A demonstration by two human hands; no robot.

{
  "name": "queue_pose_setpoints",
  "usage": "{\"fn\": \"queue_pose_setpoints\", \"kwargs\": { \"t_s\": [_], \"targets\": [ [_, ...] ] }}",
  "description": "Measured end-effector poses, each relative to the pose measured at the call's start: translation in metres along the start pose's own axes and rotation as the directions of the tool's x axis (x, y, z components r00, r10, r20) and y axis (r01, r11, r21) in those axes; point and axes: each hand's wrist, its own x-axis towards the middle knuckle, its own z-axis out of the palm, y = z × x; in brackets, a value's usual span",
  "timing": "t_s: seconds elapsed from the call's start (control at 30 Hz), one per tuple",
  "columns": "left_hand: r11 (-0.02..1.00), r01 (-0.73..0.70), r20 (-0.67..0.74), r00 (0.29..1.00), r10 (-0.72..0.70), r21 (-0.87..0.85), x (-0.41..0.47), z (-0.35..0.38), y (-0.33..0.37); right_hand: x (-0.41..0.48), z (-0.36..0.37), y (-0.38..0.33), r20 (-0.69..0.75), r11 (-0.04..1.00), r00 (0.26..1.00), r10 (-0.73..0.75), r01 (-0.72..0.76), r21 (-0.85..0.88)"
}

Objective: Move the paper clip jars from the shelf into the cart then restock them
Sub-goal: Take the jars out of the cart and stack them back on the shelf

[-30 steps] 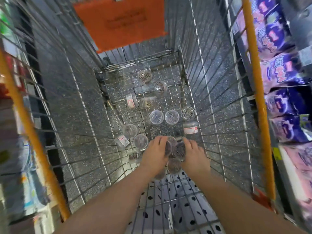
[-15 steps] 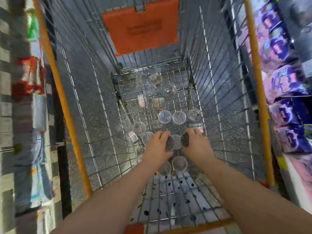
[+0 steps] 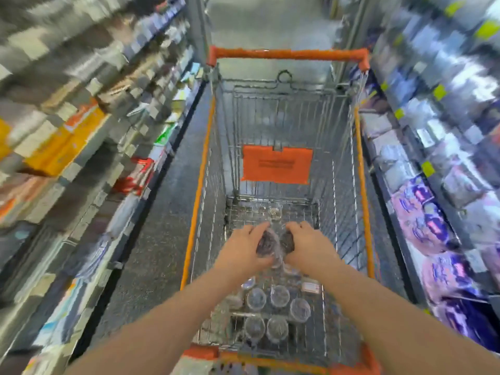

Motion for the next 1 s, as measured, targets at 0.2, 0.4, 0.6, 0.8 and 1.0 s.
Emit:
{"fn": "queue_pose_setpoints", "kwargs": {
  "t_s": [0.2, 0.4, 0.6, 0.8, 1.0],
  "targets": [
    [0.996, 0.066, -0.300, 0.951, -0.080, -0.058, -0.088, -0.085, 0.034, -0.050, -0.078, -0.061, -0.090, 0.957, 0.954, -0.288, 0.282, -0.070],
    [0.982, 0.166, -0.583, 0.791, -0.188, -0.091, -0.210, -0.176, 0.040, -0.109, -0.135, -0.164, -0.110, 0.822, 0.815, -0.569, 0.561, -0.098],
    [0.941, 0.337, -0.747, 0.617, -0.246, -0.032, -0.340, -0.256, 0.010, -0.176, -0.167, -0.301, -0.062, 0.606, 0.603, -0.795, 0.788, -0.109],
    [0.873, 0.488, -0.799, 0.530, -0.283, 0.015, -0.470, -0.316, -0.044, -0.243, -0.148, -0.453, -0.035, 0.411, 0.410, -0.912, 0.909, -0.063],
    [0.808, 0.589, -0.876, 0.393, -0.280, 0.006, -0.585, -0.365, -0.098, -0.302, -0.118, -0.586, -0.053, 0.236, 0.240, -0.969, 0.970, 0.058]
  ]
}}
